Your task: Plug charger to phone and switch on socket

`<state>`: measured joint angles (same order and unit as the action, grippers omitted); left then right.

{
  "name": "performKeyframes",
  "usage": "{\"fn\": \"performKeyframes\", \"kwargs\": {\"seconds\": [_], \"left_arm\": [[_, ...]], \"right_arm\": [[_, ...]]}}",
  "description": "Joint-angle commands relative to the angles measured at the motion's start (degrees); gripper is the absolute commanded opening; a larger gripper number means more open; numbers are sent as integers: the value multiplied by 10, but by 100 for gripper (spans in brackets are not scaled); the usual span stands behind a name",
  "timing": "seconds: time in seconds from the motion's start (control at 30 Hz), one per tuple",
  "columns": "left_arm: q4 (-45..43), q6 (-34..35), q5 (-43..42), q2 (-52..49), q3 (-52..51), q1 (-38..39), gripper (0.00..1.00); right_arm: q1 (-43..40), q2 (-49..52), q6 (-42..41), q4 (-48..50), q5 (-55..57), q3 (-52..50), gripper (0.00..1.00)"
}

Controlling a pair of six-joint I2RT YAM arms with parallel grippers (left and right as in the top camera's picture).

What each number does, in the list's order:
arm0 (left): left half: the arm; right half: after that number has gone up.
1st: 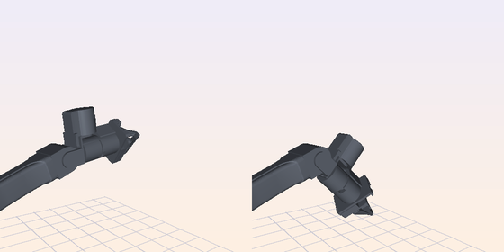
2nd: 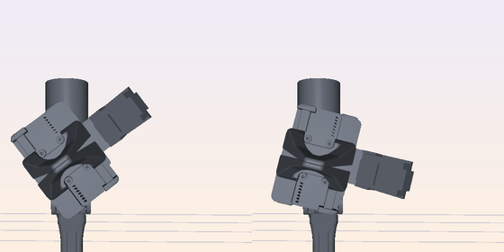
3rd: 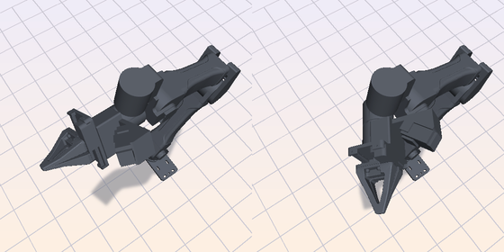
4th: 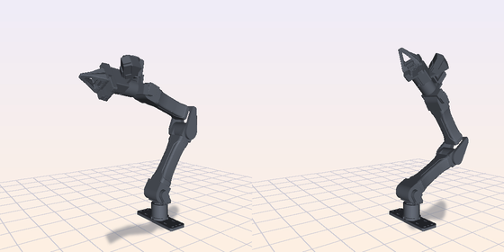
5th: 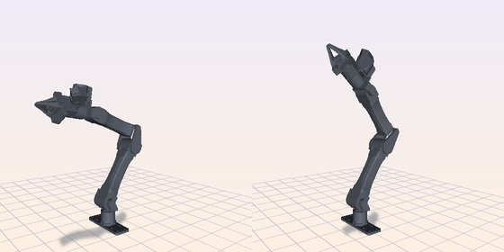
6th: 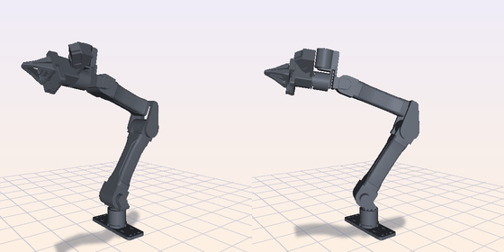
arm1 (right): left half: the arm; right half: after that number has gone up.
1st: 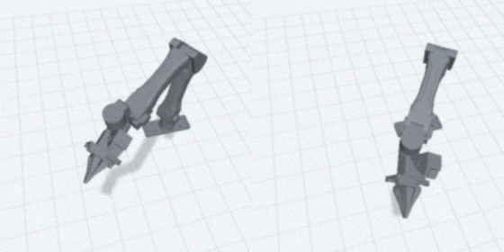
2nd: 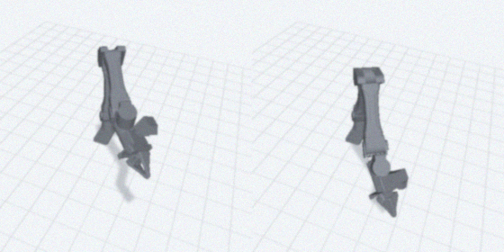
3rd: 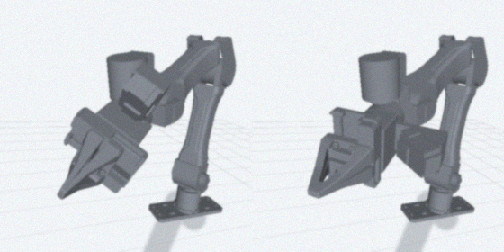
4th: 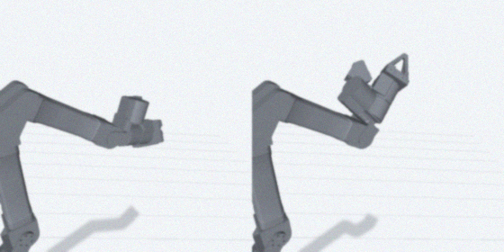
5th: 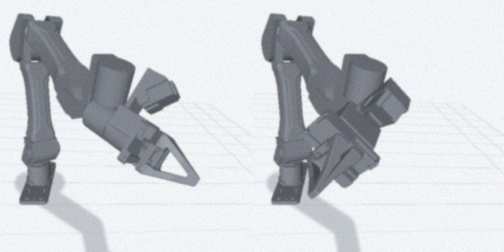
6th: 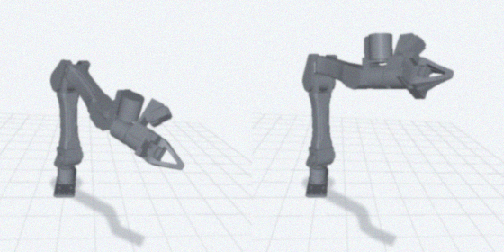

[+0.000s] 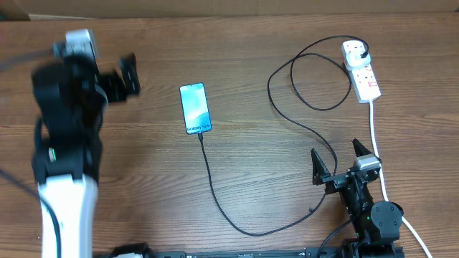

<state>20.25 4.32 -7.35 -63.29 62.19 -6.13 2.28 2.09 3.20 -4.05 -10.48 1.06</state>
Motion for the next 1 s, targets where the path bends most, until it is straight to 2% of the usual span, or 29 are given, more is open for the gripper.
{"fn": "performKeyframes", "kwargs": {"seconds": [0.0,0.2,0.3,0.53,0.67,0.8,0.97], "left_arm": [[-49,-56,-33,90,-141,-2,99],[-116,-80,-41,243,-309,-1,100],[-122,-166,-87,314,-381,2,100],[-147,-246,-85,475,-525,21,100],[-147,-244,-58,535,-574,24,100],[-147,-169,15,587,-612,31,100],[-143,-144,76,624,-612,50,100]], "right_arm": [[3,-6,-3,3,4,-6,100],[3,-6,-3,3,4,-6,100],[3,-6,-3,3,4,-6,100],[3,-6,-3,3,4,-6,100],[3,-6,-3,3,4,-6,100],[3,-6,-3,3,4,-6,100],[3,-6,-3,3,4,-6,100]]}}
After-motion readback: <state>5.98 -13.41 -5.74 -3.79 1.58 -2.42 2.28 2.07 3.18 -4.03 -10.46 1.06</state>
